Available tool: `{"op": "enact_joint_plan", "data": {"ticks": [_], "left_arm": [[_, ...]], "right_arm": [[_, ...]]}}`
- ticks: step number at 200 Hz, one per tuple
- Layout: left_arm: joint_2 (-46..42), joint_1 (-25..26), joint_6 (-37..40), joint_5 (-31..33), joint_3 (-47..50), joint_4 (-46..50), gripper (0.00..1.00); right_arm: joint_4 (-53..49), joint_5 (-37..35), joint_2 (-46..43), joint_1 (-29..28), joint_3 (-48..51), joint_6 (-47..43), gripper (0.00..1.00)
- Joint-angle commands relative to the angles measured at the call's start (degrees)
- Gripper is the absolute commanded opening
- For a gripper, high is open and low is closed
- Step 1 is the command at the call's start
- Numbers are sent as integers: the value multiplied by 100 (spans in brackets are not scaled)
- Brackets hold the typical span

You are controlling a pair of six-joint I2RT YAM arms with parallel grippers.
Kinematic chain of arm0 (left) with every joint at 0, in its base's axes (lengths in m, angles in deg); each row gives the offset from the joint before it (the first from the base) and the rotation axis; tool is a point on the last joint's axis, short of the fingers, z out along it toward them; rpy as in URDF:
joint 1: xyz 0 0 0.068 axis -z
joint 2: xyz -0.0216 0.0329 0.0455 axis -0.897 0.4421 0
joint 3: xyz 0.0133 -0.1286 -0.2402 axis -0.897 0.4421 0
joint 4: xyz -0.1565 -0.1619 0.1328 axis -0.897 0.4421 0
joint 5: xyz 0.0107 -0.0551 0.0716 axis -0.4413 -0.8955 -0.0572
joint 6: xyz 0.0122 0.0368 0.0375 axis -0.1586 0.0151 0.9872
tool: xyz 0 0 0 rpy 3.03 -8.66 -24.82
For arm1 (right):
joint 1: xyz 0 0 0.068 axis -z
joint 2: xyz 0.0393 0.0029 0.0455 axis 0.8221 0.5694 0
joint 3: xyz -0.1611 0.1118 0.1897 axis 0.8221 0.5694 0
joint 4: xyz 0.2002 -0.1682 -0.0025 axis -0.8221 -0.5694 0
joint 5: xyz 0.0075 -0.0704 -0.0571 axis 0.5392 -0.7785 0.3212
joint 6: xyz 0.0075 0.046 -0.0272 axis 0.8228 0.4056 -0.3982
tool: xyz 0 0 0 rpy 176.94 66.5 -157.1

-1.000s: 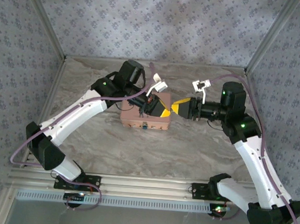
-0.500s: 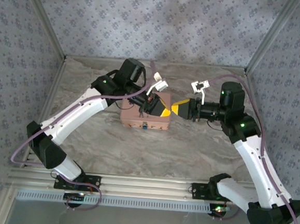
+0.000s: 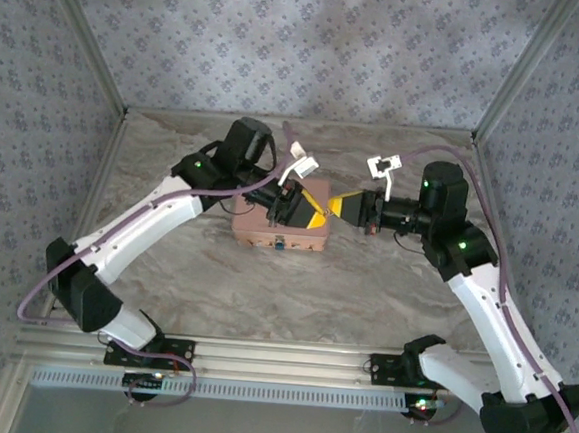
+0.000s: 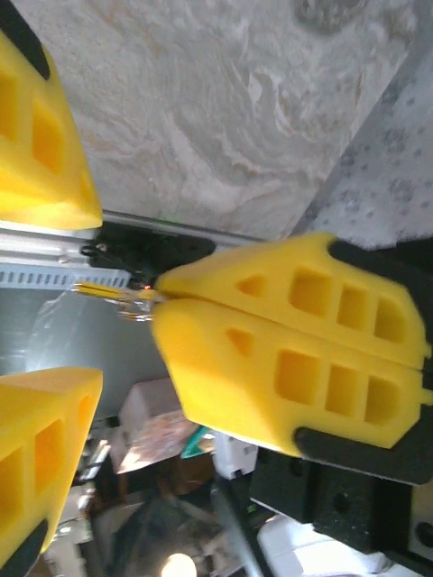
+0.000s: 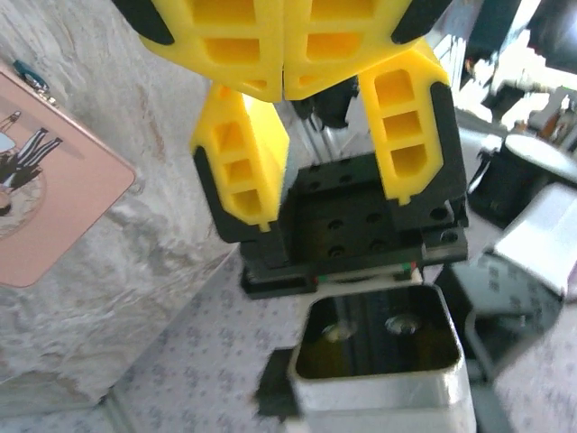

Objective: Unlock a padlock with a key

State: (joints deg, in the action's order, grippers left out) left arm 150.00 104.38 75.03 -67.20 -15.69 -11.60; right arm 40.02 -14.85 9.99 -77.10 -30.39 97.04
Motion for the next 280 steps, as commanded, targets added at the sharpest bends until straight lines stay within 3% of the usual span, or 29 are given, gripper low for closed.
{"op": "enact_joint_plan", "data": {"ticks": [1, 40, 90, 130, 192, 266, 280], "left_arm": [[-601, -181, -780, 325, 584, -1389, 45], [-1091, -213, -1314, 950, 1292, -2409, 43], [-1201, -199, -1798, 1330, 1720, -3372, 50], [-1073, -93, -1846, 1409, 1699, -3587, 43], [-763, 125, -1743, 1302, 1480, -3627, 19], [-675, 148, -1777, 1286, 1384, -3788, 16], [-648, 148, -1790, 1232, 1348, -3820, 10]], "right_arm": [[828, -767, -275, 3, 310, 805, 0], [1938, -1293, -532, 13, 905, 1718, 0], [2878, -1560, -584, -121, 1285, 2422, 0], [3238, -1641, -577, -273, 1477, 2686, 0], [3658, -1774, -674, -350, 1694, 2968, 0], [3797, -1680, -722, -344, 1732, 3046, 0], [3881, -1671, -723, -349, 1772, 3108, 0]]}}
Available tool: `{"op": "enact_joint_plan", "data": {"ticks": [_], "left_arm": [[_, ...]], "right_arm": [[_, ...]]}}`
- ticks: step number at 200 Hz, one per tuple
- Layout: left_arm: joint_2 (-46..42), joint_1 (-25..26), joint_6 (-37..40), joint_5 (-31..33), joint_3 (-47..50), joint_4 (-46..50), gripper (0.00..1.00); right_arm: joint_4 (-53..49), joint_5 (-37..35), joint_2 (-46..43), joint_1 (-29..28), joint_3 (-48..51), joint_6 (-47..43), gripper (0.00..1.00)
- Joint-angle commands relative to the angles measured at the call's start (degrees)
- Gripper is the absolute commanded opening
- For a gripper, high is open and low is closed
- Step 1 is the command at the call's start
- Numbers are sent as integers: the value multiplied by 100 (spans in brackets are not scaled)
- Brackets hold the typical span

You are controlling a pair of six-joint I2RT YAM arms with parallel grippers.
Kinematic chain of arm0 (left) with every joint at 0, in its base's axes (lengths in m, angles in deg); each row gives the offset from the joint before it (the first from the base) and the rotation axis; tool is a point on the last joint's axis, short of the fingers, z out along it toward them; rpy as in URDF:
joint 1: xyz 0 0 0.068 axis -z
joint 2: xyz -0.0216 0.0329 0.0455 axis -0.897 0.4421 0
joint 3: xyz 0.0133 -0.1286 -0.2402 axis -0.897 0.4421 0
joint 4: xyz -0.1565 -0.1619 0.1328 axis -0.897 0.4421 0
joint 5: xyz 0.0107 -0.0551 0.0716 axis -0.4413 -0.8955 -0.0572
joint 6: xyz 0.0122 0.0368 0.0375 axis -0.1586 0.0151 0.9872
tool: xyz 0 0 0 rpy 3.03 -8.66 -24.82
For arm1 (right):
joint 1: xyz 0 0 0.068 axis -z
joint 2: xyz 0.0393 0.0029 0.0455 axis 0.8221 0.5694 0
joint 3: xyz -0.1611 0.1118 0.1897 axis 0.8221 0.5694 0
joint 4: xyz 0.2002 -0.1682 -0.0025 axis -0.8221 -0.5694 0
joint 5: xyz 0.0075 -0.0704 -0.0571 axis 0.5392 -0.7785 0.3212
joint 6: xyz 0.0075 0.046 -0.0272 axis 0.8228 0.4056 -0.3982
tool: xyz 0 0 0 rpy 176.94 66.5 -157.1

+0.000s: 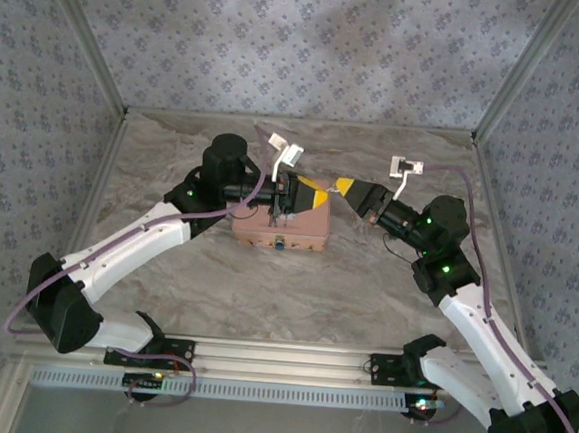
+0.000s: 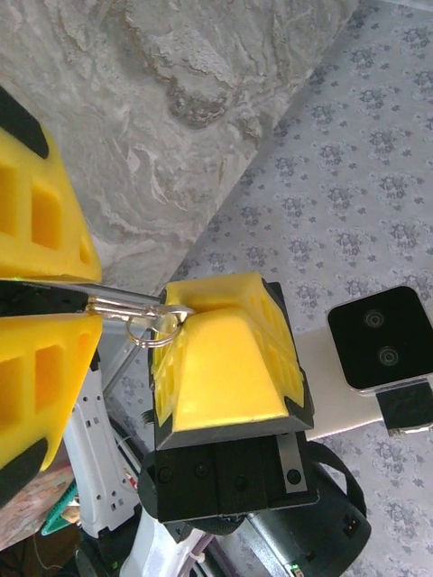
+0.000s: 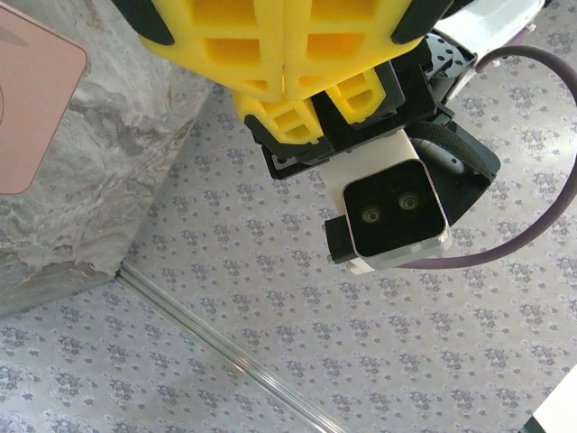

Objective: Unlock a padlock with a key

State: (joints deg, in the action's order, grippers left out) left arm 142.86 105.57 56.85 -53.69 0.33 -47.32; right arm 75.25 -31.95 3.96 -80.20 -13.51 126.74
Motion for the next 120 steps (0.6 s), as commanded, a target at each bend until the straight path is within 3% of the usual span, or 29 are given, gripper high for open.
{"op": "enact_joint_plan", "data": {"ticks": [1, 24, 120], "left_arm": [[68, 30, 26, -119, -254, -248, 9], [102, 29, -28, -165, -268, -368, 4], [172, 39, -121, -291, -377, -637, 0]], "right_arm": [[366, 38, -120, -40, 87, 138, 0], [391, 38, -120, -36, 115, 164, 0], [356, 178, -64, -37, 175, 155, 0]]}}
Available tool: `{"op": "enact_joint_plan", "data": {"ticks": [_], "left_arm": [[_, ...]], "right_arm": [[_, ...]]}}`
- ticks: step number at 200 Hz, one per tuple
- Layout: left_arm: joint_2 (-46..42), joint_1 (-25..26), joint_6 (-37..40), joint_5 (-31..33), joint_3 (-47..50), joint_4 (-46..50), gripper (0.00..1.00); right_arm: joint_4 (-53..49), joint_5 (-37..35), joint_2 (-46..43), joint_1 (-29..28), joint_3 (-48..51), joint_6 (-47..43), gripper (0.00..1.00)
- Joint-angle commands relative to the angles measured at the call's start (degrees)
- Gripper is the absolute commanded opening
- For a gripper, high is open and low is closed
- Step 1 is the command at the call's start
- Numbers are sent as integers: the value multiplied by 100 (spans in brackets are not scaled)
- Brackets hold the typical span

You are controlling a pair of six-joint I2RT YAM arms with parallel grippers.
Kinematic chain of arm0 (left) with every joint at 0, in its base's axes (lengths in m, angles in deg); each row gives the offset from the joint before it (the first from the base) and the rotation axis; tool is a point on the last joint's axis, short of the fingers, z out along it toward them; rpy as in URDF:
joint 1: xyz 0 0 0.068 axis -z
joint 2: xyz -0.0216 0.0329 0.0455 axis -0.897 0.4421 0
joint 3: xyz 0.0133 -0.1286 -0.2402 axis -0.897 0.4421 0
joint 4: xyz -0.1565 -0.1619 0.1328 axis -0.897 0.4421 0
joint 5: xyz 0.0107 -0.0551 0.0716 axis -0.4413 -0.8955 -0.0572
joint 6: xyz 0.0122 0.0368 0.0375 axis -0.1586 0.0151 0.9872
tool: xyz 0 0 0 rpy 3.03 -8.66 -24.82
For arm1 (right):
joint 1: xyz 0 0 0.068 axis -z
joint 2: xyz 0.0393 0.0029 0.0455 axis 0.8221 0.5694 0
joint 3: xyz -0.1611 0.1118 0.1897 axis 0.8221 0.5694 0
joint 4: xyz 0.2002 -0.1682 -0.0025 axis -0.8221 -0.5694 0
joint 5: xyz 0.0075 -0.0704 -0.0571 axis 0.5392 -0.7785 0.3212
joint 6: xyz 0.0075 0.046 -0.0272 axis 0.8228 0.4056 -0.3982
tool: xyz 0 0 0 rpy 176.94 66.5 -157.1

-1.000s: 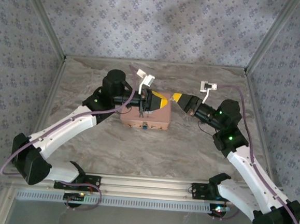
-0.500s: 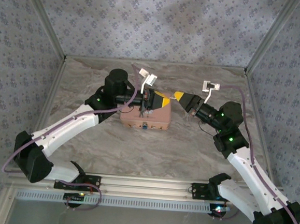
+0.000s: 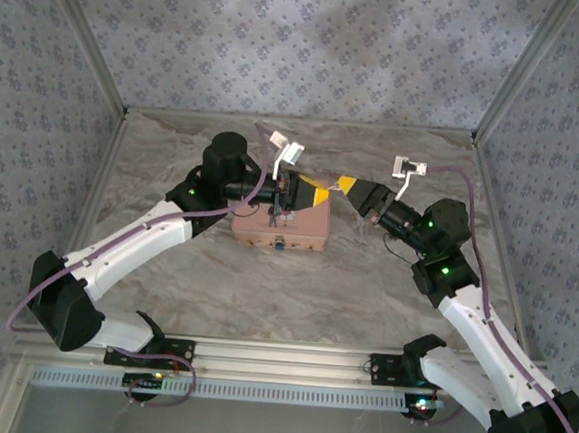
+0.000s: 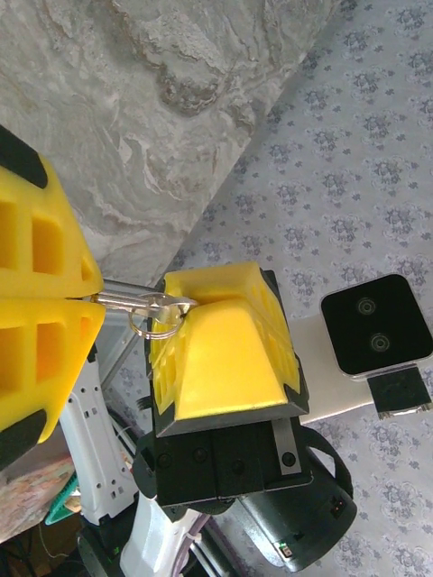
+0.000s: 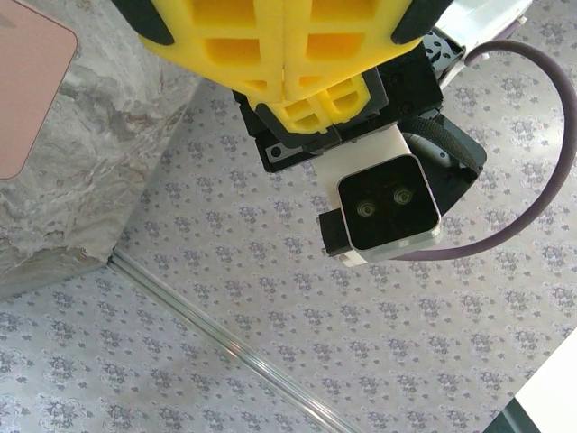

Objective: Unlock a padlock with a key

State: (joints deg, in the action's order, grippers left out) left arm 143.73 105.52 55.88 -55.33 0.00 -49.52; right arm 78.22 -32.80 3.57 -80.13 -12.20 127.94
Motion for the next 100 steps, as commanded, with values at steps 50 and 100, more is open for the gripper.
{"op": "enact_joint_plan", "data": {"ticks": [50, 100], "left_arm": [[85, 42, -59, -112, -355, -490, 0], [3, 6, -220, 88, -293, -677, 1]], "right_arm": [[-125, 418, -58, -33, 84, -85, 0], [-402, 432, -128, -16, 141, -228, 0]]}}
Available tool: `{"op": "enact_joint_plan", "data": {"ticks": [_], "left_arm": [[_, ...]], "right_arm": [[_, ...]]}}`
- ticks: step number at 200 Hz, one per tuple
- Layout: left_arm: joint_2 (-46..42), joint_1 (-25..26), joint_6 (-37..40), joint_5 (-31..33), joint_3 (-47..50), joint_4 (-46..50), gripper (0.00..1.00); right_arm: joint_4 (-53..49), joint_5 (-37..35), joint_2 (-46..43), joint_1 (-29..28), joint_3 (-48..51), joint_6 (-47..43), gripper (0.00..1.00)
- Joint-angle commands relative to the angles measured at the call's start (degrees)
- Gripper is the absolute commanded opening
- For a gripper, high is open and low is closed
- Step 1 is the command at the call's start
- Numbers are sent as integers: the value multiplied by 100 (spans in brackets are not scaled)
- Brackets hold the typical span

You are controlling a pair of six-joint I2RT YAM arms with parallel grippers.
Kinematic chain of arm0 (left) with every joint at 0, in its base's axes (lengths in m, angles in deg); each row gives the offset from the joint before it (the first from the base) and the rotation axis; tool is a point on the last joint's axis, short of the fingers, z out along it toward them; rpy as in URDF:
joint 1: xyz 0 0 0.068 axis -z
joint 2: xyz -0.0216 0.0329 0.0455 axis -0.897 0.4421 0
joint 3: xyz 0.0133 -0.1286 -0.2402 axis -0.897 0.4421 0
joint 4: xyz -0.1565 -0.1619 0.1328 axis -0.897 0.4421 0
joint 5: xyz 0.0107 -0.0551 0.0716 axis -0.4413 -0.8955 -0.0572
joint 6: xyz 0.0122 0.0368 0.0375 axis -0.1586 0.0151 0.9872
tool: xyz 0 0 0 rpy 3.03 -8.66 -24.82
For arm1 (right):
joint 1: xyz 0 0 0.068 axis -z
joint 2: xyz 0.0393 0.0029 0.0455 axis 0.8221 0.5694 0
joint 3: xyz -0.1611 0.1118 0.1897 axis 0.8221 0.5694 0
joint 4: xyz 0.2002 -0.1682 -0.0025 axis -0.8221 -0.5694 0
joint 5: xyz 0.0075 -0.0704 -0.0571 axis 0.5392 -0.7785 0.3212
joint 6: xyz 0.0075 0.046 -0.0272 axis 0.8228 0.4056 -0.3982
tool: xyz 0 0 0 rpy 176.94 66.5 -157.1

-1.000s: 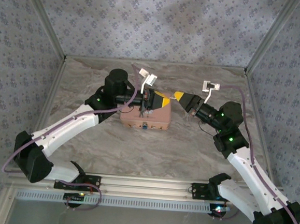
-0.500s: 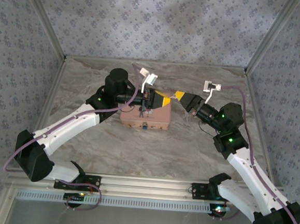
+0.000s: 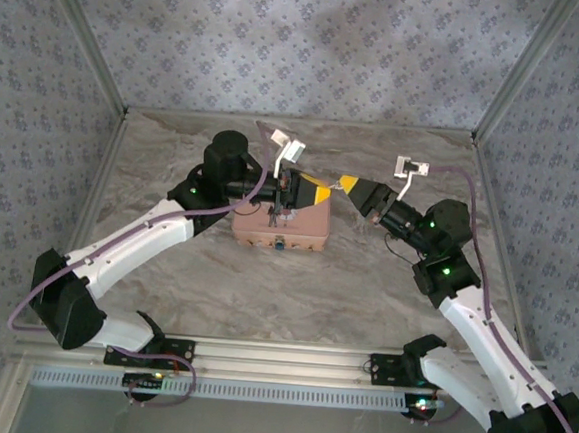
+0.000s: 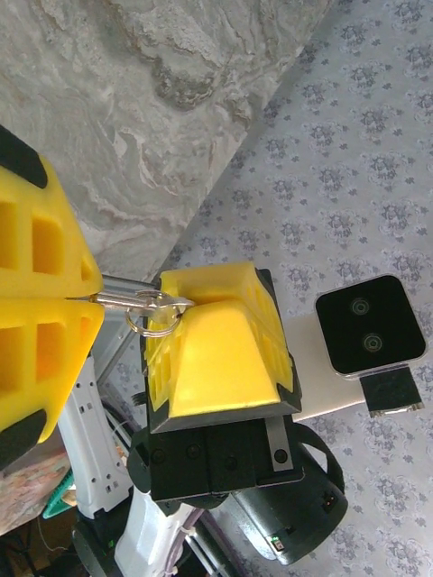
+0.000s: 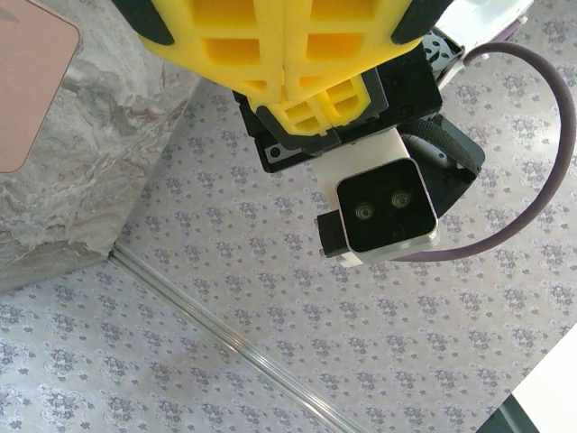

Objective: Unlock a padlock with a key

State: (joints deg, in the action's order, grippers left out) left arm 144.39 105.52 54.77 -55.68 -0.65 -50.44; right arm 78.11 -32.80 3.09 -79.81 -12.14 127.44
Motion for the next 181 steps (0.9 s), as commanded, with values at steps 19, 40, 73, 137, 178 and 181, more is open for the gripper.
{"op": "enact_joint_plan", "data": {"ticks": [19, 40, 73, 137, 178, 181], "left_arm": [[-134, -36, -124, 177, -190, -611, 17], [-201, -37, -184, 161, -125, -699, 27], [-147, -13, -310, 53, -29, -839, 31], [31, 104, -313, -57, 5, -832, 29], [161, 132, -313, -78, -73, -849, 22], [172, 133, -313, -79, -85, -842, 22]], "right_arm": [[-463, 357, -139, -11, 168, -196, 0], [-352, 260, -227, 120, 268, -42, 0], [-105, 260, -251, 229, 246, 97, 0], [242, 162, -326, 314, 308, 320, 0], [505, 168, -283, 314, 386, 472, 0], [541, 163, -282, 315, 389, 484, 0]]}}
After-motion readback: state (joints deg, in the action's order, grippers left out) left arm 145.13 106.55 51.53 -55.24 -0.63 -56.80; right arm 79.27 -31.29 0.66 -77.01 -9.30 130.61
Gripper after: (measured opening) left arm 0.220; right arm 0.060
